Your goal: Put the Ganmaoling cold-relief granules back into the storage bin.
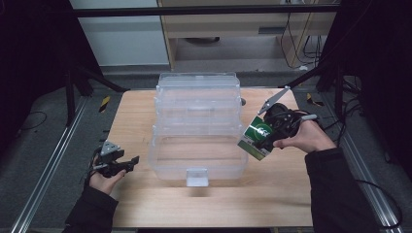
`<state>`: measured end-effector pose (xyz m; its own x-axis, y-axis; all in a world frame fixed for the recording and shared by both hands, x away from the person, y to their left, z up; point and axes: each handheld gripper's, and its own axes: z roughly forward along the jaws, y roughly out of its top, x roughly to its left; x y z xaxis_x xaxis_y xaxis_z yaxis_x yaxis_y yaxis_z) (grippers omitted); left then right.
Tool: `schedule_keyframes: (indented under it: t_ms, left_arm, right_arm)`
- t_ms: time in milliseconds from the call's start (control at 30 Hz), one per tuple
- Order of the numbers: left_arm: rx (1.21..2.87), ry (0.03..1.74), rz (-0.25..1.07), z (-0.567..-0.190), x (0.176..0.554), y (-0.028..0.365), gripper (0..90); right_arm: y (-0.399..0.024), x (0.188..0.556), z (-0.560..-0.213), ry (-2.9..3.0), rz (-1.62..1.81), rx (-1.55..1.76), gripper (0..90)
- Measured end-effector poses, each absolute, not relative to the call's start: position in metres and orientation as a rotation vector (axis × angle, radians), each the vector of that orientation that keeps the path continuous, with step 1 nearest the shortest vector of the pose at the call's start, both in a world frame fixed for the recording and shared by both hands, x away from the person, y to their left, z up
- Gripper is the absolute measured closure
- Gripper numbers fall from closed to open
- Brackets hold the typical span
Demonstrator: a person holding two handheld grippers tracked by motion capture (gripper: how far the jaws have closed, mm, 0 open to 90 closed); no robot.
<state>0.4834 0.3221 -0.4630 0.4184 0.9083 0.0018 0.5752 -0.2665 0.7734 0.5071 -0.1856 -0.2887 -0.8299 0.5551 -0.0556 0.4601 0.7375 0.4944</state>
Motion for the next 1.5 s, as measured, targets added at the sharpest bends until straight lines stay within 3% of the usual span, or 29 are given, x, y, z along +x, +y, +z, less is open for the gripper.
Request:
schedule_keyframes:
  t_ms: [833,1500]
  left_arm:
    - [1.964,1.257,0.591,-0.464,0.484,0.322,29.9]
    - [1.969,1.257,0.587,-0.465,0.484,0.322,30.1]
  right_arm:
    - [-0.136,0.527,-0.288,2.878,0.678,0.455,18.0]
    - [-0.11,0.539,-0.312,2.973,0.58,0.164,17.9]
